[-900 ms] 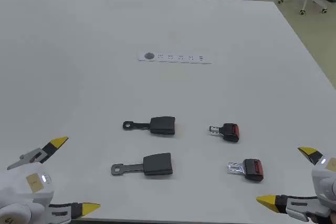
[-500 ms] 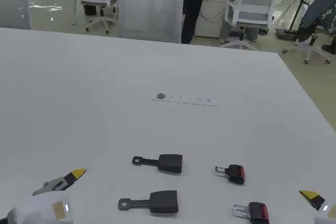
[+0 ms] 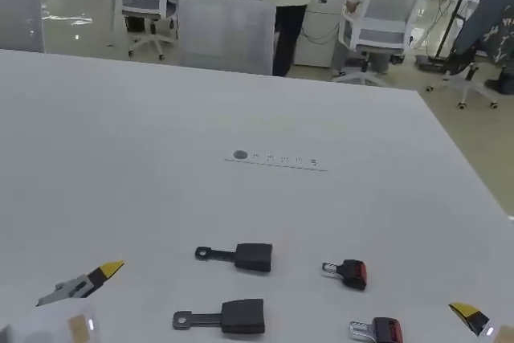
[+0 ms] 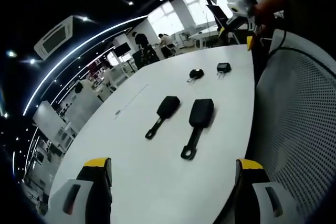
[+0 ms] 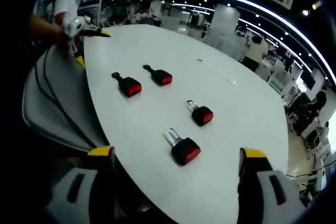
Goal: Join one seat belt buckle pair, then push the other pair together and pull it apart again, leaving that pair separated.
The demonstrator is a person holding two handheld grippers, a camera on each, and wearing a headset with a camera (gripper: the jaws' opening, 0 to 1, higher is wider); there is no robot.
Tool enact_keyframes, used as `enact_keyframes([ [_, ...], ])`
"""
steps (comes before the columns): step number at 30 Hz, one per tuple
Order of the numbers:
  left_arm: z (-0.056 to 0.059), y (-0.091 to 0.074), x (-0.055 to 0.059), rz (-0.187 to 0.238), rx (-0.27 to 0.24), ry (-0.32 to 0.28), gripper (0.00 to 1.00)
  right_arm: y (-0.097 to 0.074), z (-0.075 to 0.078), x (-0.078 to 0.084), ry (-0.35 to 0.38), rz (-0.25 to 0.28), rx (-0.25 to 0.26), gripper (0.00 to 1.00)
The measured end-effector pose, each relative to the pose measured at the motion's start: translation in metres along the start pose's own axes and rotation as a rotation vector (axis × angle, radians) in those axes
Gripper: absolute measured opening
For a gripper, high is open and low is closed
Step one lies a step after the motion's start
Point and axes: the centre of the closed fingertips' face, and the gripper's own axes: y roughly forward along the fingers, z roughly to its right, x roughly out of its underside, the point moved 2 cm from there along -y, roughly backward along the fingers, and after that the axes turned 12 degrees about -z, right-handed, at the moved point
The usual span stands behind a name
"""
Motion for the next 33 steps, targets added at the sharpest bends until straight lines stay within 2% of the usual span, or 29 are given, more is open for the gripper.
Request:
enact_keyframes([
  [7, 0.001, 0.003, 0.002, 0.001, 0.012, 0.006, 0.99, 0.002, 0.002, 0.001, 0.012, 0.002, 0.000, 0.98],
  [14, 0.000, 0.000, -0.002, 0.016, 0.003, 0.011, 0.99, 0.008, -0.004, 0.004, 0.005, -0.009, -0.010, 0.99],
  [20, -0.002, -0.001, -0.002, 0.024, -0.011, 0.020, 0.99, 0.016, -0.007, 0.000, -0.033, -0.019, -0.019, 0.99],
  [27, -0.003, -0.005, -0.009, 0.045, -0.019, 0.024, 0.99, 0.020, -0.001, -0.003, -0.041, -0.011, -0.001, 0.99],
  [33, 0.001, -0.002, -0.007, 0.032, 0.001, 0.033, 1.00, 0.018, -0.004, -0.003, -0.048, -0.001, 0.006, 1.00],
])
